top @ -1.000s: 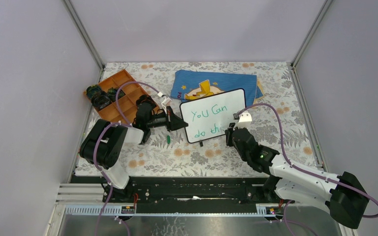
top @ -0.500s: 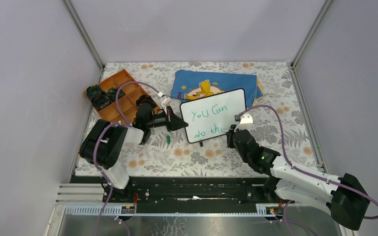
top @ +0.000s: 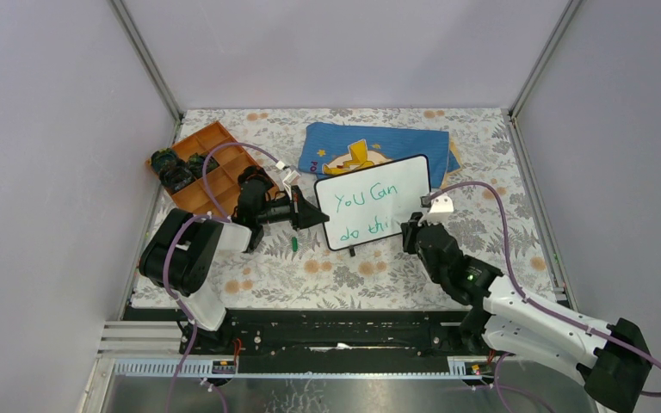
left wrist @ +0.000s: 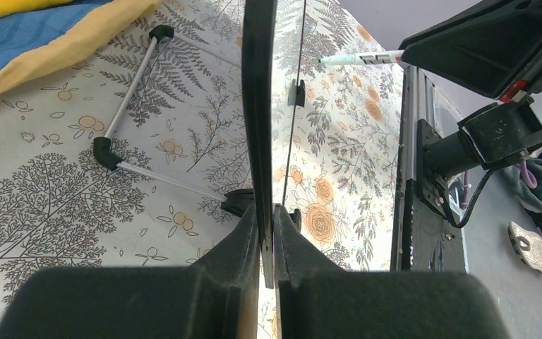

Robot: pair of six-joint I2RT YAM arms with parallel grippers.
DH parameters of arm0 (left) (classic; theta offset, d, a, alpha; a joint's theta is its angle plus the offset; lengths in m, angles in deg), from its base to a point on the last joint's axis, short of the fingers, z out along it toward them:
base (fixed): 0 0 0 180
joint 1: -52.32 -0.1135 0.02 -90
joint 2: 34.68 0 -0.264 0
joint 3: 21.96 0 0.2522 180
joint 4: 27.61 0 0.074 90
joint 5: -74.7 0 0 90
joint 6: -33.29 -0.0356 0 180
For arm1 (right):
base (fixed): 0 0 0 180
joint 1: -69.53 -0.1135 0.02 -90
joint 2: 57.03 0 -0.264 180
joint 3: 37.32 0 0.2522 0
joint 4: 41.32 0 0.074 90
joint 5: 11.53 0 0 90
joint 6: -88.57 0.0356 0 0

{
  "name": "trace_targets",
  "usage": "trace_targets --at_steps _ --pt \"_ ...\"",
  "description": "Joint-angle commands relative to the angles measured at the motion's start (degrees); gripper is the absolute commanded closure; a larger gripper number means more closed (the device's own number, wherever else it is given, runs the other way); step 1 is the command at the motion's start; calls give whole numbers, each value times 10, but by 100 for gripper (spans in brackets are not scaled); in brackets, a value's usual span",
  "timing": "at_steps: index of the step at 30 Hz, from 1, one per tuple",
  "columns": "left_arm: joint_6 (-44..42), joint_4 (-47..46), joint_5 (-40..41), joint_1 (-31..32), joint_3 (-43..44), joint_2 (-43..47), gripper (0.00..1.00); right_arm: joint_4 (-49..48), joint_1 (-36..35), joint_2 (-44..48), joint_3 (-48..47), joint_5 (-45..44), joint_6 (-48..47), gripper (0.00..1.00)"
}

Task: Write a sentence on the whiteboard

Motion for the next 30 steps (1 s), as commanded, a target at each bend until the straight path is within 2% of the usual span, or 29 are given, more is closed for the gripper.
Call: trace_targets --at_steps 1,30 --pt "-36 75 6 17 -9 -12 100 -16 15 -6 -24 -23 -6 100" --pt "-44 88 7 19 -7 -11 100 -61 41 -56 -34 -11 -16 100"
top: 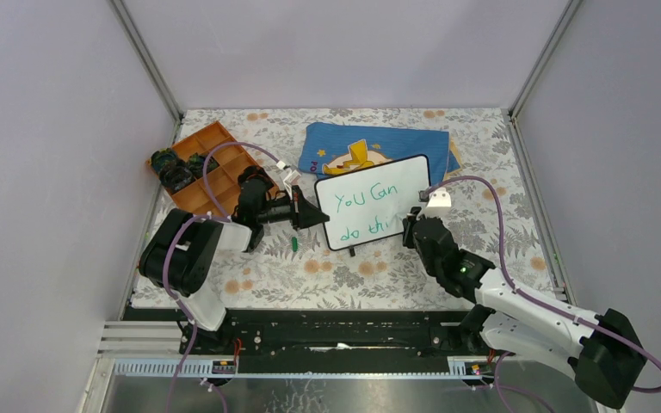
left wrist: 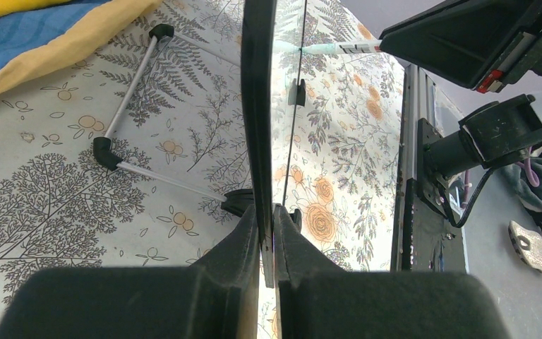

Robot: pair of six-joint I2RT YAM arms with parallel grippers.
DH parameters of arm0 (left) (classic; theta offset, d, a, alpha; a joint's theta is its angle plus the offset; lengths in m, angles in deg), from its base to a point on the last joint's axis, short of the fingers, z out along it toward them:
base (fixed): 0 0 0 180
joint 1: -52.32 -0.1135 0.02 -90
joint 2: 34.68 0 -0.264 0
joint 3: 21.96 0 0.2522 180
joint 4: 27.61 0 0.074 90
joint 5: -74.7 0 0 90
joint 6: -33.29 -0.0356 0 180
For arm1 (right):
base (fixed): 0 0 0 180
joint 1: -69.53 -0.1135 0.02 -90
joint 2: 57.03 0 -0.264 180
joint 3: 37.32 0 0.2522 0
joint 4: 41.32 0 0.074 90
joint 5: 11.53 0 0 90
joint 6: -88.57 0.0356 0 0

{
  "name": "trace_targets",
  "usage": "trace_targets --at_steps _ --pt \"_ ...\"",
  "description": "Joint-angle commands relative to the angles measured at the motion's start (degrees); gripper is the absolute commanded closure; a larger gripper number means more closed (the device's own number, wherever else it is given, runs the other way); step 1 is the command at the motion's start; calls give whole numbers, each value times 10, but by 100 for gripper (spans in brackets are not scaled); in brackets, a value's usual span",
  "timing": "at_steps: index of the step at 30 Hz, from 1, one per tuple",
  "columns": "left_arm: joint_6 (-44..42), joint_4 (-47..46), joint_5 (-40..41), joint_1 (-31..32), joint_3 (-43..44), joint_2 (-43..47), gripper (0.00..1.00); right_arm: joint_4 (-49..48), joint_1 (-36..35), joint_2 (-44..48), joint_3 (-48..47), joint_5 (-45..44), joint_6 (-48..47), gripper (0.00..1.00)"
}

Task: Write a sentence on the whiteboard

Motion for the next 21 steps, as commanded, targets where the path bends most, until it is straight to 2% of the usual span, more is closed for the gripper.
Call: trace_targets --at_steps 1,21 --pt "-40 80 7 19 -11 -10 100 -31 6 -6 -31 -5 -9 100" --pt "-44 85 8 20 -10 -9 100 -25 6 -33 -31 53 -11 100"
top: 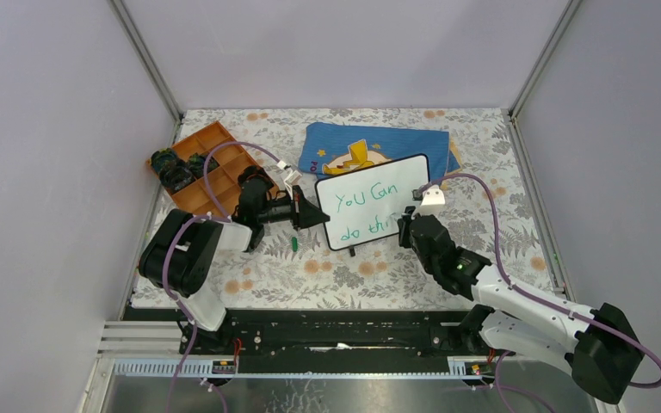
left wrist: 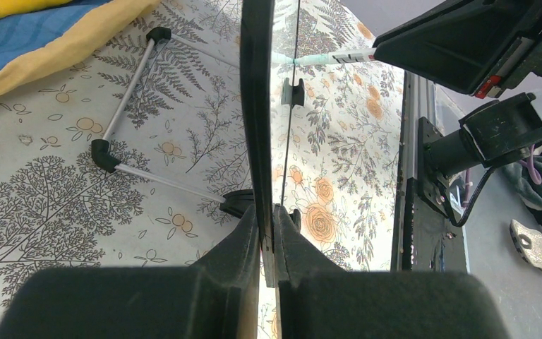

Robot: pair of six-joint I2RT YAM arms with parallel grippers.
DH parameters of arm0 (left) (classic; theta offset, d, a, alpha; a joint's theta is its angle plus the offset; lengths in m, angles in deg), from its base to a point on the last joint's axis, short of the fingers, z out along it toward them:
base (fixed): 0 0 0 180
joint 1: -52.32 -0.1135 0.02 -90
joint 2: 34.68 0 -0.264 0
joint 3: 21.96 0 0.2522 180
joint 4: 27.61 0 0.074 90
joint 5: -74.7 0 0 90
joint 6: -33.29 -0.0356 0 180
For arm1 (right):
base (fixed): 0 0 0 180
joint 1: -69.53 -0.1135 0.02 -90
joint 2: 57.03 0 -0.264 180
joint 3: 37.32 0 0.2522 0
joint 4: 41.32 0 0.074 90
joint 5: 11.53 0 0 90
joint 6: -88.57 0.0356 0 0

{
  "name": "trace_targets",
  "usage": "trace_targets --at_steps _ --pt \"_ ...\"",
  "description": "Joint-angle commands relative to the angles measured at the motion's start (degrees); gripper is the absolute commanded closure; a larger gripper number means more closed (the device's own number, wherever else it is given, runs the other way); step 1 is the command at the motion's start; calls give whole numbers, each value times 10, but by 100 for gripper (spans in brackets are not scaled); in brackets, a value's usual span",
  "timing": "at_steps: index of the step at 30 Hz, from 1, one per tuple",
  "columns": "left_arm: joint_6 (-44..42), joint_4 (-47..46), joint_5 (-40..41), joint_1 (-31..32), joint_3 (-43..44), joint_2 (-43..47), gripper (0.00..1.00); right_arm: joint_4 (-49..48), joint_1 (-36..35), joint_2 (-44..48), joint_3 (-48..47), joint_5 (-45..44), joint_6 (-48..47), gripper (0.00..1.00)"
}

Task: Write a sentence on the whiteboard

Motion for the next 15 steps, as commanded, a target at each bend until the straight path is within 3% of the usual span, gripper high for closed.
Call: trace_targets --at_steps 1,15 --pt "-41 80 6 17 -11 -12 100 -14 5 -7 -18 20 3 100" --pt "-40 83 7 17 -11 -11 100 31 5 21 3 -16 15 100"
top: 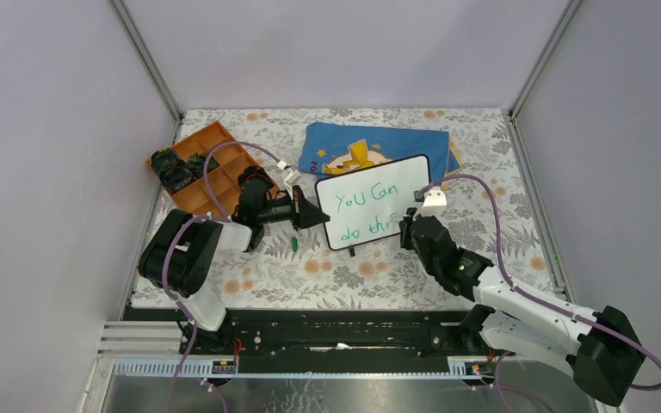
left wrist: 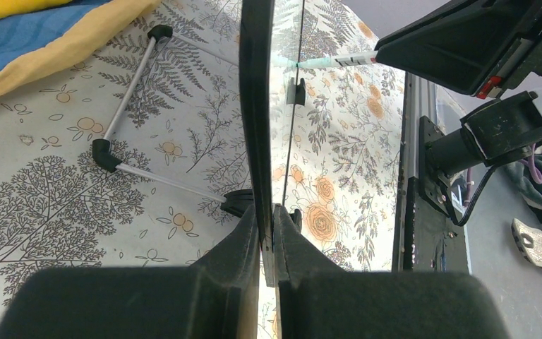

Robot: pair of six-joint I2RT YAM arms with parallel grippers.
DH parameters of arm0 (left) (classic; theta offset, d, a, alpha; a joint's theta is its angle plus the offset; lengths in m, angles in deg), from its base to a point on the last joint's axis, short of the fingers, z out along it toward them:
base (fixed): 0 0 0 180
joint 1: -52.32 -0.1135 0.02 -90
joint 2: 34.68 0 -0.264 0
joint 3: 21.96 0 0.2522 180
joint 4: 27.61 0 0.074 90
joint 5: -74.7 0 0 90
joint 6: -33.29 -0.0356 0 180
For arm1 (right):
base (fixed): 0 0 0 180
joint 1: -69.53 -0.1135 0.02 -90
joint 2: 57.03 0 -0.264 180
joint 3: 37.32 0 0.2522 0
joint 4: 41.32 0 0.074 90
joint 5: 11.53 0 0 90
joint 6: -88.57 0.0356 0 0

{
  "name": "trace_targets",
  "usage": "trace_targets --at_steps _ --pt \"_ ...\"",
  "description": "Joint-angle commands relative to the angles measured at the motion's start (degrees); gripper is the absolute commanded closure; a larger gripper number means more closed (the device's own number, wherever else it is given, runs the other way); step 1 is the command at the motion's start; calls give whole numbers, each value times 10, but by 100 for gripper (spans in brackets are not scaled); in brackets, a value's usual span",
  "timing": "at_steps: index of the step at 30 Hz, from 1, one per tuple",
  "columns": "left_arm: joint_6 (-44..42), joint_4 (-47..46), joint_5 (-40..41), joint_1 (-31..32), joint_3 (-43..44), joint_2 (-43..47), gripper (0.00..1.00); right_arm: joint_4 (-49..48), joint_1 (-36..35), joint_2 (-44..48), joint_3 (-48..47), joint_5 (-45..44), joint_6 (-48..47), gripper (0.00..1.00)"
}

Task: Write a sentence on the whiteboard

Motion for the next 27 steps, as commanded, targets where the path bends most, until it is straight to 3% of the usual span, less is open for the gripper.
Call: trace_targets --at_steps 1,15,27 --pt "-37 79 7 17 -11 -12 100 14 5 14 4 -17 8 100" --pt "-40 83 10 18 -13 -7 100 53 5 11 2 -48 16 100" --pt "-40 84 10 20 -13 -5 100 38 5 8 3 -12 15 100"
